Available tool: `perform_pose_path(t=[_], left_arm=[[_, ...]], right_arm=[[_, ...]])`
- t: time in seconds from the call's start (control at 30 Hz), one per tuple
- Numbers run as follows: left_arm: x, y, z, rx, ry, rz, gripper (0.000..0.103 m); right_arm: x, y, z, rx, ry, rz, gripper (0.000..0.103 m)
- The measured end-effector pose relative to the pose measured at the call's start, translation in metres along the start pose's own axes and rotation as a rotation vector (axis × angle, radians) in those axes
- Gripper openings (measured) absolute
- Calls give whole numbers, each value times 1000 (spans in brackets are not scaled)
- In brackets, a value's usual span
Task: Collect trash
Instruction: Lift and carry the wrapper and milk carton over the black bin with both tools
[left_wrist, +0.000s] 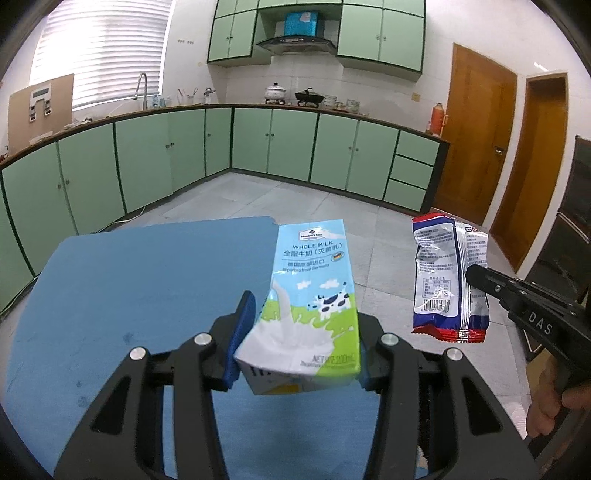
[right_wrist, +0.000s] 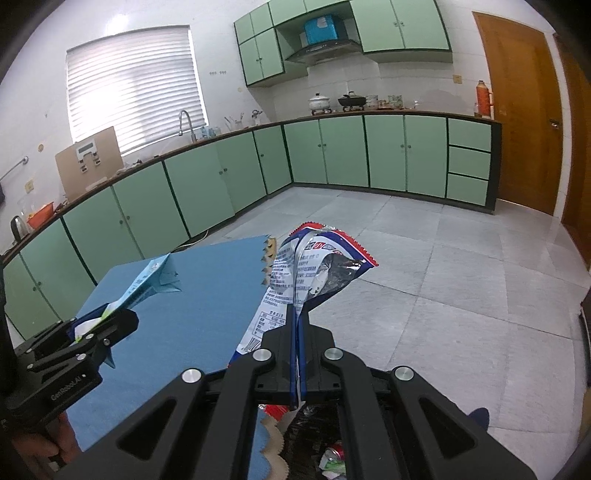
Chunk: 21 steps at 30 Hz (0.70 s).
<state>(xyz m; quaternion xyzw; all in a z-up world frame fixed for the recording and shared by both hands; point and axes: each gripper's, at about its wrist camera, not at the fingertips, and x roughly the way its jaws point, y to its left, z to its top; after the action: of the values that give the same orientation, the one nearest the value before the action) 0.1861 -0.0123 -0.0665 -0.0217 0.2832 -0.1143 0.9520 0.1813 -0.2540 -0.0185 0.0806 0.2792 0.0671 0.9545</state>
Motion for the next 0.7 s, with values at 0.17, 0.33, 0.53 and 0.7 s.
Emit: perform_pose_path(t=[0.17,0.33,0.53,0.7], left_arm=[[-2,-14,0,17,-7,-32,44],[-3,-34,1,36,-15,-68,44],[-1,-61,-1,63,-13,-114,44],[4,-83,-2,85,-9,-154,44]], right_arm=[[-17,-8,-3,6,-14,-32,1],[-32,-20,-6,18,-28,-60,1],[-51,-37,-8,28,-46,-96,1],[-64,-56,-15,48,-47,-126,1]])
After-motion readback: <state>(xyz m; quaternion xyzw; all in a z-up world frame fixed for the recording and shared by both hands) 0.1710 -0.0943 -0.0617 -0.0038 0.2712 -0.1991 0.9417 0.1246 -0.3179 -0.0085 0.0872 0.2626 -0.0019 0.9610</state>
